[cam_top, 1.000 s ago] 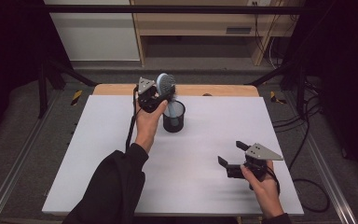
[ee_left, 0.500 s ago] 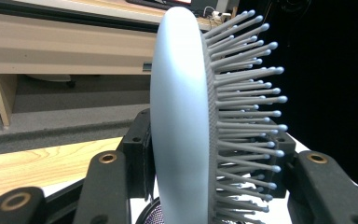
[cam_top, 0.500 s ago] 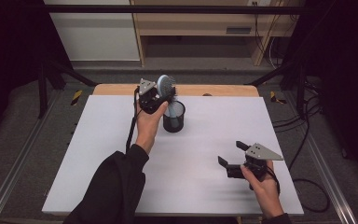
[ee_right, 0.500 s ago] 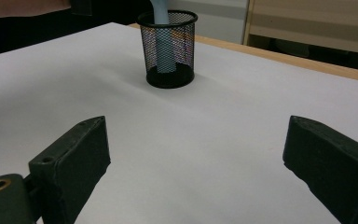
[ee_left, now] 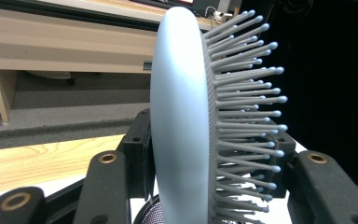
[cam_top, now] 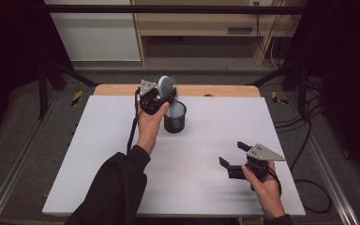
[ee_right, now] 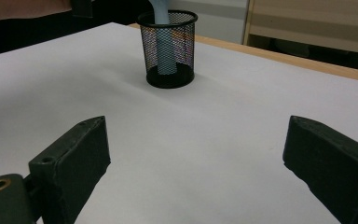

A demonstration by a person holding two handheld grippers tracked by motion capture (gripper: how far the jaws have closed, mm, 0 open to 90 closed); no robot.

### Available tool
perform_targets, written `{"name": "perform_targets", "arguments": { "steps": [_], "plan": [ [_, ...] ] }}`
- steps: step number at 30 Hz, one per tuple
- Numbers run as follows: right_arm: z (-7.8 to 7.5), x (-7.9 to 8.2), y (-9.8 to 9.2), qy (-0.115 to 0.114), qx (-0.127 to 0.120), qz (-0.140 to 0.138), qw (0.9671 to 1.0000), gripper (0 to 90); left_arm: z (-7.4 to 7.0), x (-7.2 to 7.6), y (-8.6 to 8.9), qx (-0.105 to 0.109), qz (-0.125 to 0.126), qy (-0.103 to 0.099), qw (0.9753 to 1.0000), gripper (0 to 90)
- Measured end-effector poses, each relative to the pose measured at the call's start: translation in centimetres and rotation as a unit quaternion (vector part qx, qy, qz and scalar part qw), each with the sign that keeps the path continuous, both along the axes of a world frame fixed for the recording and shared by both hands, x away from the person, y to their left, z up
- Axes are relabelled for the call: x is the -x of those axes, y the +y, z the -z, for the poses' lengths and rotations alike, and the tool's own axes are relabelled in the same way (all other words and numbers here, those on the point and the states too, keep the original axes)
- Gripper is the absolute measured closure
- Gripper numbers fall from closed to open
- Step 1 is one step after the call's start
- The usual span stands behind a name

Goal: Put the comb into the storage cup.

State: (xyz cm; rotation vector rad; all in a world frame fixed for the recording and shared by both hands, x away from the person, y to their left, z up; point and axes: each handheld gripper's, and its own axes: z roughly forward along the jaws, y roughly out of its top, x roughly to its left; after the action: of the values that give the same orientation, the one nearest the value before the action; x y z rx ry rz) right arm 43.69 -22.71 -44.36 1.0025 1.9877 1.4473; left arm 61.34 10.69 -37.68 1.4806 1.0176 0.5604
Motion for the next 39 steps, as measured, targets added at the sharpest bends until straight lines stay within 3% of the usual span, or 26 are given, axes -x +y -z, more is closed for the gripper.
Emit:
{"name": "perform_targets", "arguments": {
  "steps": [29, 39],
  "plan": [
    [0.04, 0.0, 0.01, 0.001, 0.001, 0.0, 1.0, 7.2, 0.7, -0.07, -0.02, 0.009, -0.003, 0.006, 0.9999, 48.7],
    [0.0, 0.0, -0.04, 0.0, -0.001, 0.001, 1.0, 7.2, 0.78, -0.27, 0.72, 0.007, 0.004, 0.01, 0.9999, 47.4]
  ]
}}
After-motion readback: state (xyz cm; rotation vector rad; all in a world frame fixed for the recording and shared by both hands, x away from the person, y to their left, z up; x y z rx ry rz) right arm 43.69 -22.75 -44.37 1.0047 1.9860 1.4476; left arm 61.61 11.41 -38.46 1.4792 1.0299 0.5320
